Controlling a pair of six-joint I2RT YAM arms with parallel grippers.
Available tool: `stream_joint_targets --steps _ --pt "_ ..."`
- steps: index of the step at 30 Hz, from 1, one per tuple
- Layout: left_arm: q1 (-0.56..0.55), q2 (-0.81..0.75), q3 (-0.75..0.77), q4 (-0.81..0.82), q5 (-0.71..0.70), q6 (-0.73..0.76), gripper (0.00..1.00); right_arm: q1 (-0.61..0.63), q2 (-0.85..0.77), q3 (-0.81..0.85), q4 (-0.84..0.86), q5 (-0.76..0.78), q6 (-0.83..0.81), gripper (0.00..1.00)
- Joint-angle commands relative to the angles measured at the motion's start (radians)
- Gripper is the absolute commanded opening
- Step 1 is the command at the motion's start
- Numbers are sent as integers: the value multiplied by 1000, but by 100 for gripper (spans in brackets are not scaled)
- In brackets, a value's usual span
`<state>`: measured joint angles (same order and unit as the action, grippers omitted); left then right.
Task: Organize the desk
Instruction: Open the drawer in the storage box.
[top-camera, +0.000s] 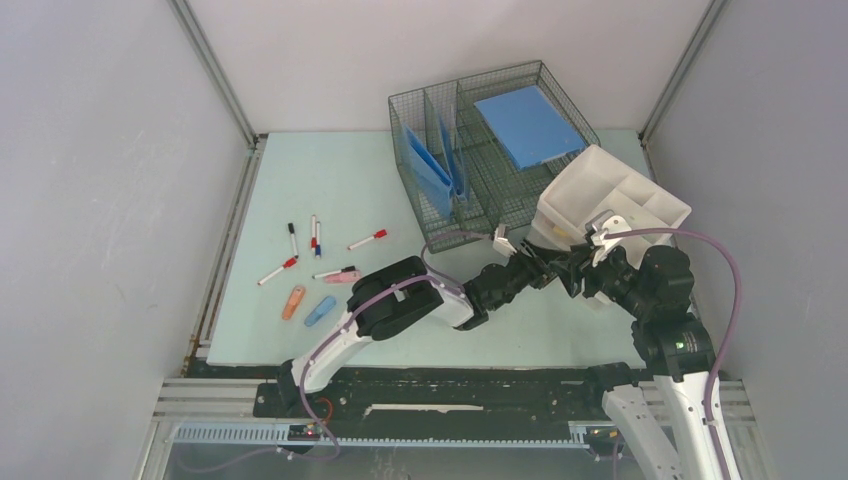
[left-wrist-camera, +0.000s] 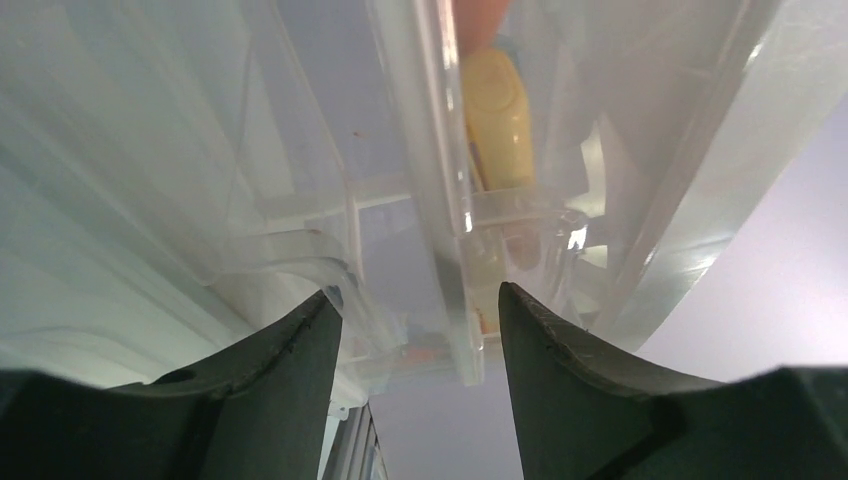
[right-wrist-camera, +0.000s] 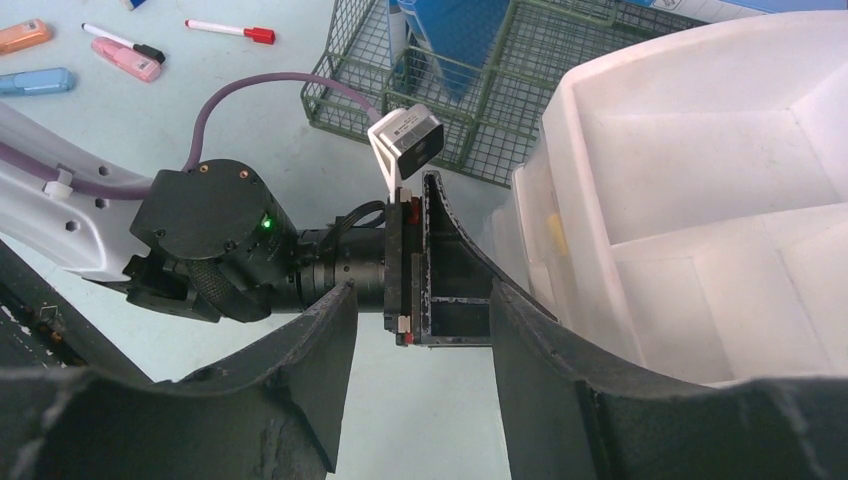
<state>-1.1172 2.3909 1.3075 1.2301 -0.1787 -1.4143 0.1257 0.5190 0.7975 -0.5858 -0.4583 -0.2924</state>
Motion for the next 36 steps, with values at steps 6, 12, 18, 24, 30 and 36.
stream_joint_targets --steps 6,12,18,24,30,36 --pt "17 3 -3 165 -18 75 62 -5 -3 11 26 -12 6 59" --pt "17 -25 -32 187 -11 105 60 -6 -2 13 27 -13 5 59" --pt "14 -64 -75 236 -9 151 55 -10 -1 11 24 -19 7 59" --pt "14 -84 -100 281 -4 171 54 -15 1 11 24 -24 8 59" --pt "14 -142 -168 289 11 192 52 -24 1 11 22 -33 8 59" --pt "12 -184 -245 290 10 180 49 -26 2 11 20 -39 9 59"
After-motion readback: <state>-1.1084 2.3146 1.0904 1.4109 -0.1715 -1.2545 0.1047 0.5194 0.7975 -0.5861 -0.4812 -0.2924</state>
